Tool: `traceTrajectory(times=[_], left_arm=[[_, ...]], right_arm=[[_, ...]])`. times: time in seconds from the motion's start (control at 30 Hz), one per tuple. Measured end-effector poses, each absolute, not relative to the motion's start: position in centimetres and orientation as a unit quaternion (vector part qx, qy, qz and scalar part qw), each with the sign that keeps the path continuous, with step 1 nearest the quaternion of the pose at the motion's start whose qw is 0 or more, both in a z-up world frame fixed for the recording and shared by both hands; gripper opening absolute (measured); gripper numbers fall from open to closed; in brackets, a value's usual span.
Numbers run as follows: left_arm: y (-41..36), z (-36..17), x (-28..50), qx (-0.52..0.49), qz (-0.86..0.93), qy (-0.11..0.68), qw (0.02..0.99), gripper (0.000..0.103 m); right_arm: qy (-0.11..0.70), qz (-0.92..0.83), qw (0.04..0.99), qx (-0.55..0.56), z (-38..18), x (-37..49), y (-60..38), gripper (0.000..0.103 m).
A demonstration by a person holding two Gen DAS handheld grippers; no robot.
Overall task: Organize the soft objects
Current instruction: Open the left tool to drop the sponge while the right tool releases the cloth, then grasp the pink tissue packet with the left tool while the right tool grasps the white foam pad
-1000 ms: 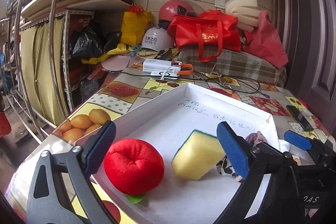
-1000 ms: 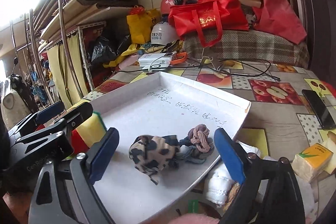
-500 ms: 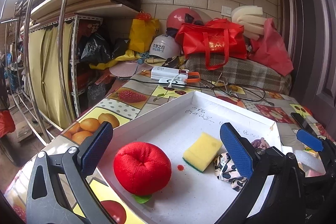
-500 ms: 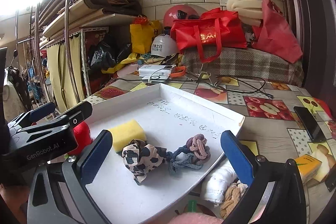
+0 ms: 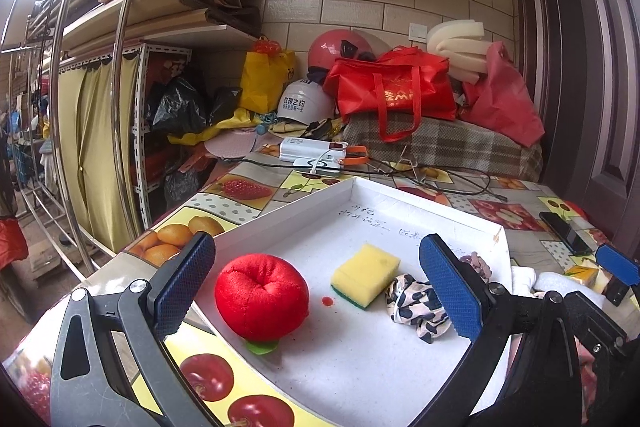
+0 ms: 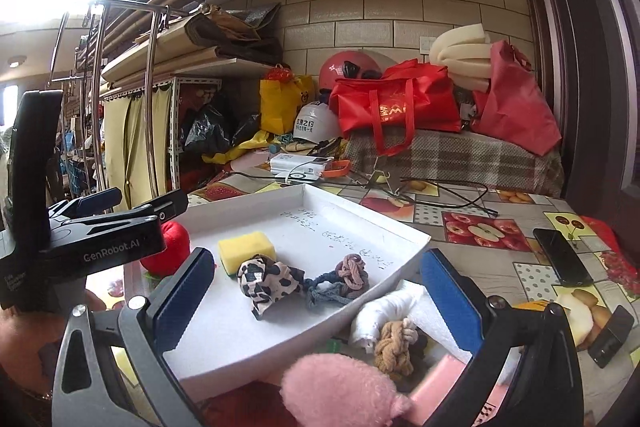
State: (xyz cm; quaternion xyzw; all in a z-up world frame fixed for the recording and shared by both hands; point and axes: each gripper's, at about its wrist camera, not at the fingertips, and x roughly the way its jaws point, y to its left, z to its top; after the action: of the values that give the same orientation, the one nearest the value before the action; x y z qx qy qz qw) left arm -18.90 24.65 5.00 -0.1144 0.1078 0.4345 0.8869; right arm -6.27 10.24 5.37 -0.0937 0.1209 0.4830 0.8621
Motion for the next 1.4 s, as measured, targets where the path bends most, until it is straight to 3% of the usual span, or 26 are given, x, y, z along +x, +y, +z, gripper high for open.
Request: traceTrajectory(times=[0.43, 0.67, 0.87, 1.2, 1.4], left_arm=[[13.5, 5.2, -11.6, -0.065, 0.209, 0.177, 0.96, 0.103], [9.8, 4.7, -5.8, -0.058, 0.127, 0.244, 0.96, 0.103], [9.9, 3.5, -2.9, -0.072, 0.11, 0.302, 0.944, 0.103], [10.1, 2.5, -1.2, -0.078, 0.109, 0.337, 0.932, 0.103], [10.1, 2.2, -0.6, -0.068, 0.12, 0.352, 0.926, 0.101]], right_arm=[[0.181, 0.345, 0.92, -0.049, 5.4, 4.3, -3.8, 0.103], [0.289, 0.491, 0.821, -0.024, 3.8, 8.0, -4.4, 0.103], [0.352, 0.468, 0.81, -0.027, 2.3, 10.0, -4.2, 0.103], [0.332, 0.415, 0.844, -0.075, 2.8, 13.3, -4.1, 0.103], [0.334, 0.436, 0.818, -0.173, 2.0, 13.6, -0.2, 0.102]])
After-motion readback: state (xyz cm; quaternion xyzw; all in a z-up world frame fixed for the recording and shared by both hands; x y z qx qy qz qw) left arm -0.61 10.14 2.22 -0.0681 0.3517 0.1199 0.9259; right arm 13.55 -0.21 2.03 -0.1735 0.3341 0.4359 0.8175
